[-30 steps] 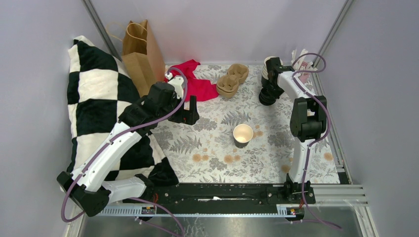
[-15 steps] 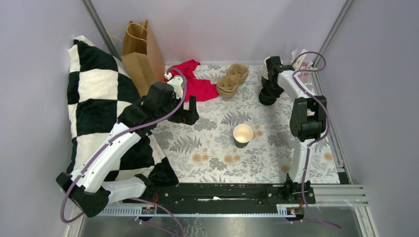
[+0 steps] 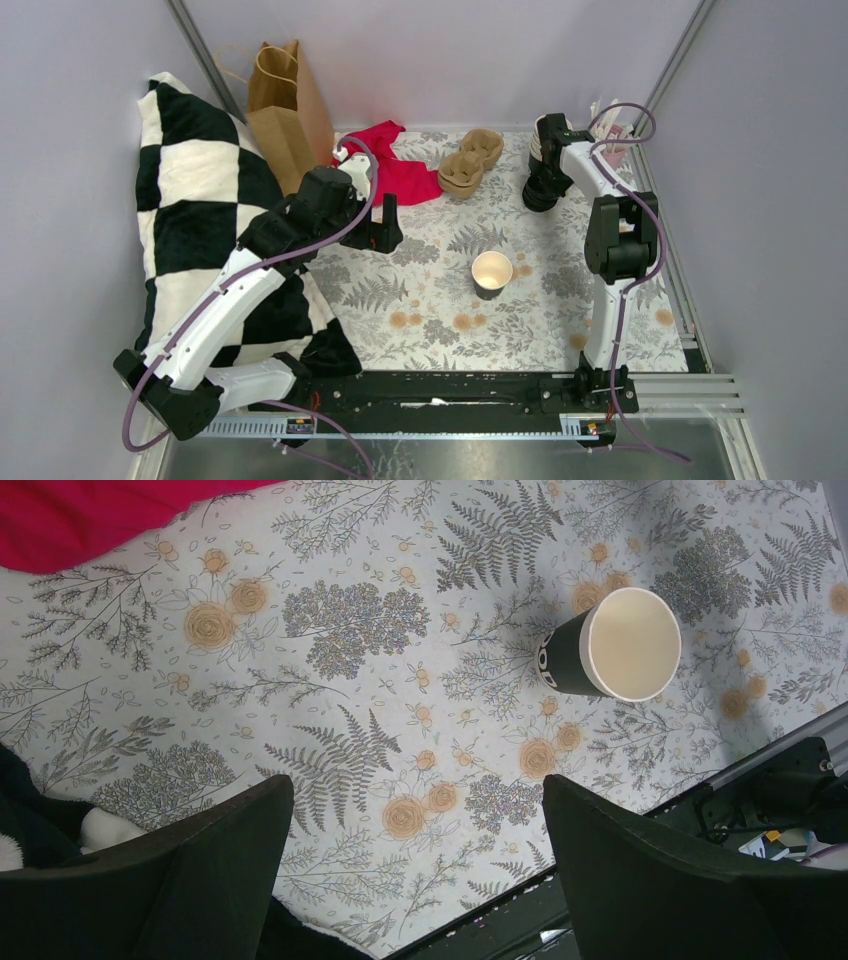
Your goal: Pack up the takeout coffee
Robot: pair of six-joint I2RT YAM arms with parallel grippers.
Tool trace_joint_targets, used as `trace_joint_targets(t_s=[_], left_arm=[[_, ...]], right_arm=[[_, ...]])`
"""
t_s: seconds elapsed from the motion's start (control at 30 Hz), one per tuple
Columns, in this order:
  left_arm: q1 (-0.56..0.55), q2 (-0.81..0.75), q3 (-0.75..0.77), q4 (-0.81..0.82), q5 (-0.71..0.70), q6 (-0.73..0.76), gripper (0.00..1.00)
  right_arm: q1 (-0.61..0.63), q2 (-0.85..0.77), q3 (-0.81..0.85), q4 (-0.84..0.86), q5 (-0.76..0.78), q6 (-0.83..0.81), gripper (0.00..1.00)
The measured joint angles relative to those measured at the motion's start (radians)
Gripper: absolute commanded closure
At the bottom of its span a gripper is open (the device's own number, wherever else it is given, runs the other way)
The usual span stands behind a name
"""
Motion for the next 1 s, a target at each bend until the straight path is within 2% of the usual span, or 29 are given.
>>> trace_joint_targets(t_s=[0.43,0.63,0.73,1.0], left_arm=[[0.0,0.0,0.0,0.0,0.0,0.003,0.01],[0.0,0.0,0.0,0.0,0.0,0.003,0.01],[0.0,0.0,0.0,0.0,0.0,0.003,0.01],[0.0,0.0,0.0,0.0,0.0,0.004,0.01]], right_arm=[[0.0,0.002,0.027,-0.012,0.0,-0.019,0.88],[0.0,0.008,0.029,-0.015,0.0,-0.023,0.77],[0.0,0.016,0.031,-0.015,-0.001,-0.024,0.77],[0.0,0.024,0.031,-0.015,-0.001,-0.025,0.9]])
